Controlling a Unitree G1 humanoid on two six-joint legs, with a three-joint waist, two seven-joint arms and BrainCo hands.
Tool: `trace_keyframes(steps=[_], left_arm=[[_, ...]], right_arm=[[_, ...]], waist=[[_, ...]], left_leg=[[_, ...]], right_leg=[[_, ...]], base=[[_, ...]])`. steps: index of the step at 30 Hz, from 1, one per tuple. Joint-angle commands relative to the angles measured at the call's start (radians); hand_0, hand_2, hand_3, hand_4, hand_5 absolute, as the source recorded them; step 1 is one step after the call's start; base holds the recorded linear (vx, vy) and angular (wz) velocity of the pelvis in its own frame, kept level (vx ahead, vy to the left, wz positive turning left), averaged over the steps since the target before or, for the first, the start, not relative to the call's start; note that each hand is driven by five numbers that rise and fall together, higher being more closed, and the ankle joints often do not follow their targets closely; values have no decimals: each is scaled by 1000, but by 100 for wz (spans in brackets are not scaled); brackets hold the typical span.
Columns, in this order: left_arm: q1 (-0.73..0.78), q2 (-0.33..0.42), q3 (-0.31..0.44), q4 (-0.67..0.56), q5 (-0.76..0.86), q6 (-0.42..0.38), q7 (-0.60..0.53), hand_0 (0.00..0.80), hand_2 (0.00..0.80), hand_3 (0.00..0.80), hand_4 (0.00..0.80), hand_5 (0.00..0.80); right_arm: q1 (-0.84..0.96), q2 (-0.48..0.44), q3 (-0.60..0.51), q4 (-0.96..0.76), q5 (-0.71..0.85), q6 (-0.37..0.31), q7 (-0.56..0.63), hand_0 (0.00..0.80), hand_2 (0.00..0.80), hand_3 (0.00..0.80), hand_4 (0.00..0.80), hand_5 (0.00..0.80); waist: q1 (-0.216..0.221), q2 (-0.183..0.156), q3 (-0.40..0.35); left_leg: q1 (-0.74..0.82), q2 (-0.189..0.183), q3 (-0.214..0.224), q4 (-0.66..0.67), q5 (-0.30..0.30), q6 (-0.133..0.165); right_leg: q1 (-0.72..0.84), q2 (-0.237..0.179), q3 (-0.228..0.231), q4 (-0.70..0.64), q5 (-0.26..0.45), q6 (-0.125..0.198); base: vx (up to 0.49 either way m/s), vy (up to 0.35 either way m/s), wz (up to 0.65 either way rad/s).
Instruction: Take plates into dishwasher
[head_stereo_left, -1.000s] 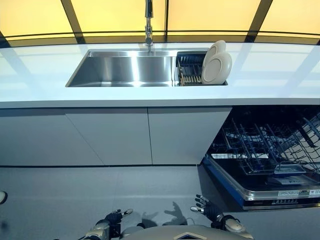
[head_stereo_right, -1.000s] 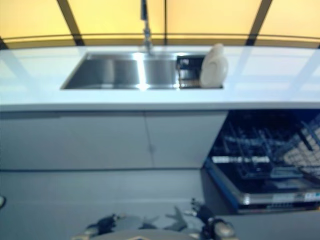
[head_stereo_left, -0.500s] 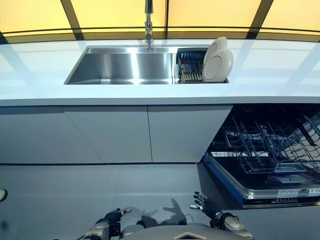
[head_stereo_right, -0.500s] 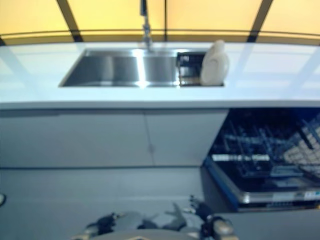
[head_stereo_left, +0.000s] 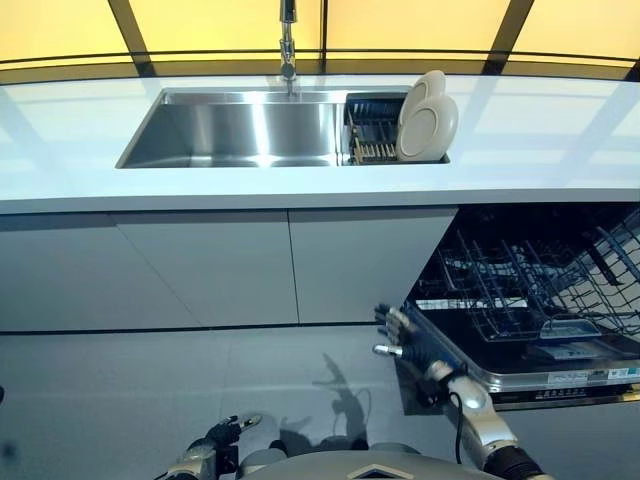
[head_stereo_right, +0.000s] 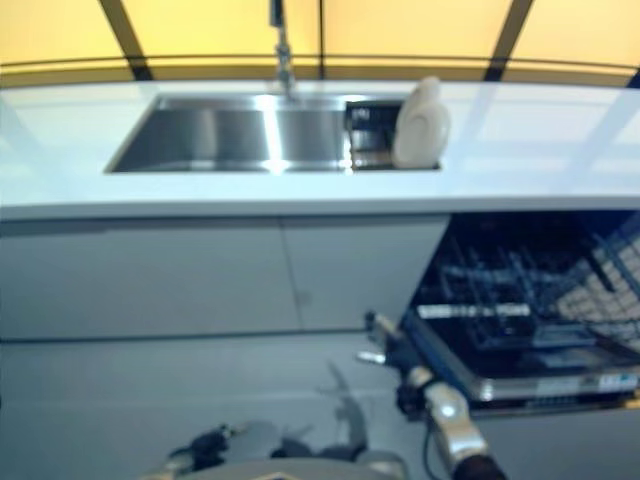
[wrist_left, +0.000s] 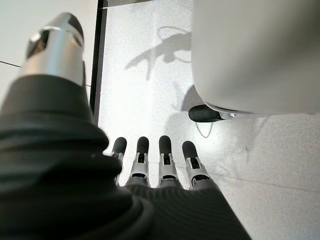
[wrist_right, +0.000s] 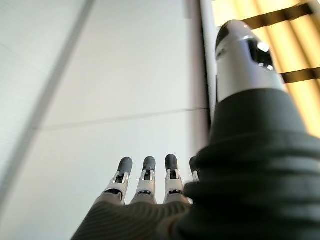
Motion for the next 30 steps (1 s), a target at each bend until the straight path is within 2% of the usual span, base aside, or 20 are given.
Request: trace_keyframes(steps=[1,6,7,8,10,11,12,13,14,15,18,19,21,23,25,26,27,28,30], left_arm=[[-39,-10,29,55,-8,-20,7,0,0,0,0,0],[-42,-12,38,68,20,-20,22,0,0,0,0,0],[-45,-12,44,67,16,-18,27,0,0,0,0,0],[-54,-9,59,66,5,-7,29,0,0,0,0,0],[-61,-3,78,73,-10,-8,35,0,0,0,0,0],[-62,6,92,78,-12,0,25,0,0,0,0,0],[-60,8,101,85,-11,-6,21,0,0,0,0,0],[-55,10,111,90,-12,-14,20,0,0,0,0,0],[-54,13,113,91,-11,-14,17,0,0,0,0,0],[-42,23,107,95,-7,-14,14,0,0,0,0,0],[-1,42,86,106,-27,-14,13,0,0,0,0,0],[14,42,83,113,-36,-22,13,0,0,0,0,0],[35,38,84,122,-53,-30,8,0,0,0,0,0],[39,31,94,132,-79,-31,1,0,0,0,0,0],[27,25,110,144,-83,-29,0,0,0,0,0,0],[15,24,119,144,-64,-26,7,0,0,0,0,0],[11,26,121,145,-63,-36,9,0,0,0,0,0],[2,29,122,138,-72,-48,11,0,0,0,0,0],[-14,33,115,124,-54,-42,-5,0,0,0,0,0]], right_arm=[[-112,-39,-96,-144,75,-82,-15,0,0,0,0,0],[-238,-123,-205,-145,156,-12,-61,0,0,0,0,0],[-280,-145,-219,-130,173,3,-70,0,0,0,0,0],[-333,-176,-231,-106,158,33,-125,0,0,0,0,0],[-413,-215,-212,-50,177,29,-163,0,0,0,0,0],[-439,-230,-207,-27,185,33,-207,0,0,0,0,0],[-454,-236,-208,0,200,25,-216,0,0,0,0,0],[-483,-237,-205,38,214,17,-226,0,0,0,0,0],[-501,-239,-202,55,212,18,-233,0,0,0,0,0],[-545,-246,-191,90,202,18,-260,0,0,0,0,0],[-612,-284,-163,101,253,54,-286,0,0,0,0,0],[-625,-298,-164,111,270,62,-266,0,0,0,0,0],[-643,-320,-161,131,294,76,-226,0,0,0,0,0],[-657,-337,-154,134,302,75,-204,0,0,0,0,0],[-659,-335,-151,135,295,76,-182,0,0,0,0,0],[-648,-325,-152,131,308,80,-173,0,0,0,0,0],[-641,-322,-154,128,308,81,-171,0,0,0,0,0],[-621,-314,-158,118,305,78,-177,0,0,0,0,0],[-589,-302,-173,107,293,80,-173,0,0,0,0,0]], waist=[[-23,-29,17],[-9,-42,20],[-5,-51,24],[7,-71,35],[28,-97,58],[47,-102,75],[64,-98,87],[91,-84,103],[103,-77,112],[138,-45,118],[211,-15,121],[228,-14,121],[244,-15,117],[246,-10,112],[240,-14,104],[238,-29,90],[239,-36,83],[239,-49,68],[236,-71,41]], left_leg=[[27,-23,26,-1,-48,50],[35,-2,9,56,-64,42],[22,11,8,111,-75,36],[-24,25,8,227,-87,26],[-122,33,9,433,-81,33],[-191,24,4,514,-47,36],[-243,3,-4,536,-18,31],[-302,-18,3,518,27,22],[-313,-19,9,499,38,19],[-352,-24,10,398,114,-2],[-409,-52,-54,140,256,-31],[-418,-58,-72,87,271,-38],[-424,-60,-68,43,280,-45],[-428,-34,-23,42,271,-46],[-418,-4,40,54,231,-33],[-410,-3,62,97,186,-12],[-413,-4,63,117,174,-8],[-406,-5,70,149,145,8],[-387,-15,70,154,120,26]], right_leg=[[-44,11,59,71,-3,40],[-35,24,70,100,-29,13],[-36,21,70,108,-32,4],[-36,13,69,118,-30,-10],[-39,5,72,130,-31,-38],[-33,10,76,134,-29,-52],[-22,20,86,131,-27,-54],[2,38,102,126,-30,-54],[16,45,109,123,-36,-54],[48,78,122,119,-53,-53],[137,124,208,104,-93,-56],[155,128,229,104,-103,-57],[177,128,250,105,-122,-58],[190,122,250,128,-162,-57],[196,95,223,160,-201,-45],[209,67,204,171,-210,-24],[220,57,193,173,-211,-17],[225,36,170,186,-212,1],[220,5,143,217,-174,32]], base=[[16,-66,-7],[60,-127,-5],[74,-183,0],[46,-201,1],[41,-197,1],[91,-136,-6],[197,-97,-8],[199,-39,-8],[395,-8,-14],[445,23,-27],[575,54,-42],[421,64,-62],[386,109,-30],[416,206,-36],[365,229,-77],[278,191,-55],[287,197,-50],[292,177,-42],[349,197,-27]])
